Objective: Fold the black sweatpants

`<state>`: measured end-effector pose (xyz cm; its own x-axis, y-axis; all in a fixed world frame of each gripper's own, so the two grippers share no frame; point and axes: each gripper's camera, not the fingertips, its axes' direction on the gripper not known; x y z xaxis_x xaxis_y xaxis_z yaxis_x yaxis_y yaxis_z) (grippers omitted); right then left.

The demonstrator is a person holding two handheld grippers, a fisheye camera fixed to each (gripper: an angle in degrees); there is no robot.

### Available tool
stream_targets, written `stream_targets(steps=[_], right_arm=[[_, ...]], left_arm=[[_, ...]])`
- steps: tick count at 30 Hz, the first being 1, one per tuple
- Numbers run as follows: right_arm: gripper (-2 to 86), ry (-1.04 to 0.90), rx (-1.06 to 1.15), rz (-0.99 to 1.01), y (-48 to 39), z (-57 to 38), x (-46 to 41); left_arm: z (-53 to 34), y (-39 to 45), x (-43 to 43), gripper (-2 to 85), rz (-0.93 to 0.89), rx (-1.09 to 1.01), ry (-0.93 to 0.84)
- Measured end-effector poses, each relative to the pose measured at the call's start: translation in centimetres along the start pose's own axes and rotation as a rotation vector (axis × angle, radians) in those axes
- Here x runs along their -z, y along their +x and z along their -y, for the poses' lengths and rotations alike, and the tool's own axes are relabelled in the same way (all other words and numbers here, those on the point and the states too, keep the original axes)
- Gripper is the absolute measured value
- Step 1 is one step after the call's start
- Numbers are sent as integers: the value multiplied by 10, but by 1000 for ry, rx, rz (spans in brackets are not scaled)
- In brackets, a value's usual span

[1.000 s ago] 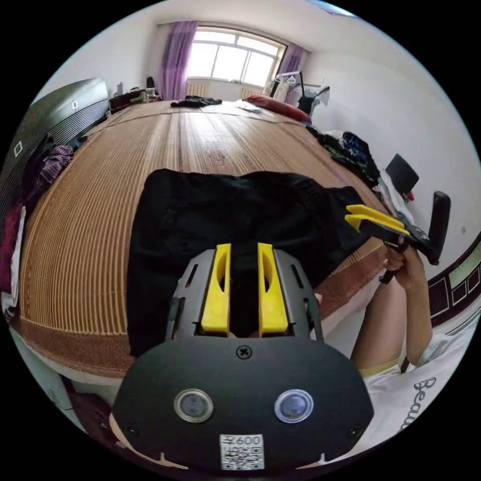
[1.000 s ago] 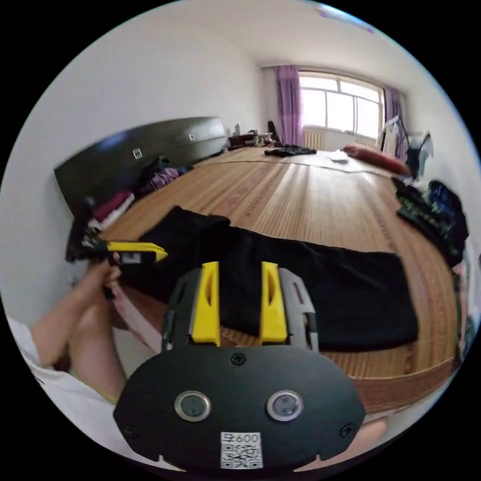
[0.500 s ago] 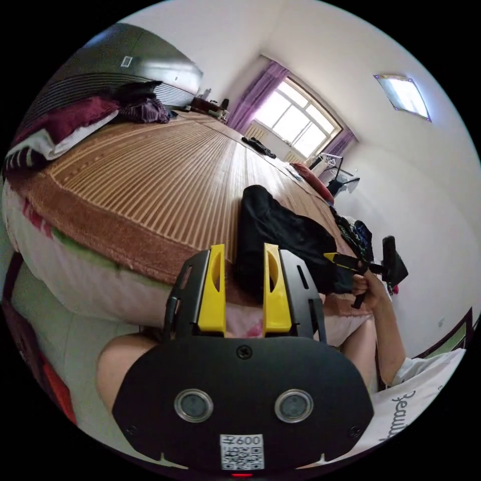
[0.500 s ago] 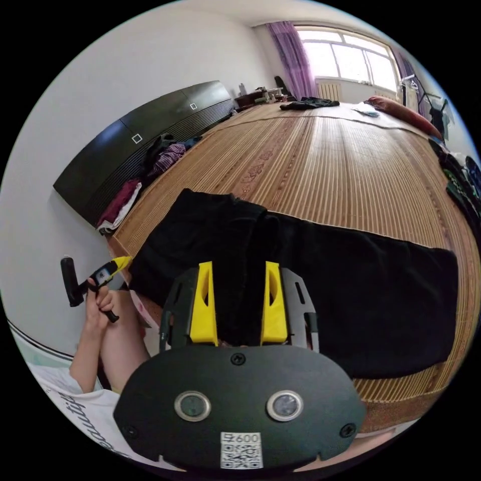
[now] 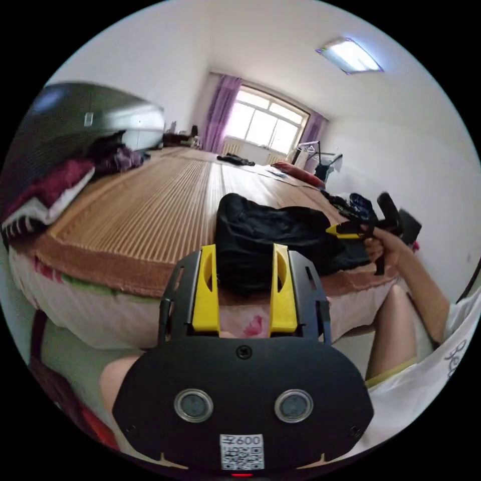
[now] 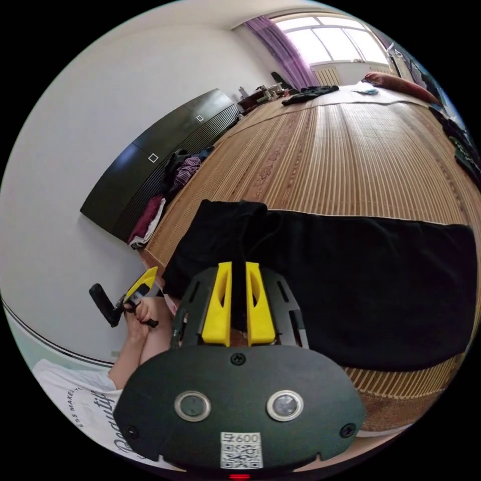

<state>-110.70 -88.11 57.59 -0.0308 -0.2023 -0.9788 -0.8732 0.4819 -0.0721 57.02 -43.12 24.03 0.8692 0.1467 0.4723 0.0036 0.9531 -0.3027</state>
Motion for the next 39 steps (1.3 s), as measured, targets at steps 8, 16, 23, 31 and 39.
stream_targets(steps=[8,16,23,31,39], right_arm=[[-7,20,39,28,8,22,17],[2,95,22,101,52,22,26],[114,142,-134,269,132,8,22],[189,234,-238,288,185,9,27],[137,-108,-109,260,199,60,-76]], left_arm=[[-30,214,-66,194,-67,-497,-21],[-74,280,-172,92,243,-582,-132],[-107,273,-167,16,169,-461,-80],[-91,233,-149,5,7,-138,-42],[-103,309,-140,19,194,-481,-34]])
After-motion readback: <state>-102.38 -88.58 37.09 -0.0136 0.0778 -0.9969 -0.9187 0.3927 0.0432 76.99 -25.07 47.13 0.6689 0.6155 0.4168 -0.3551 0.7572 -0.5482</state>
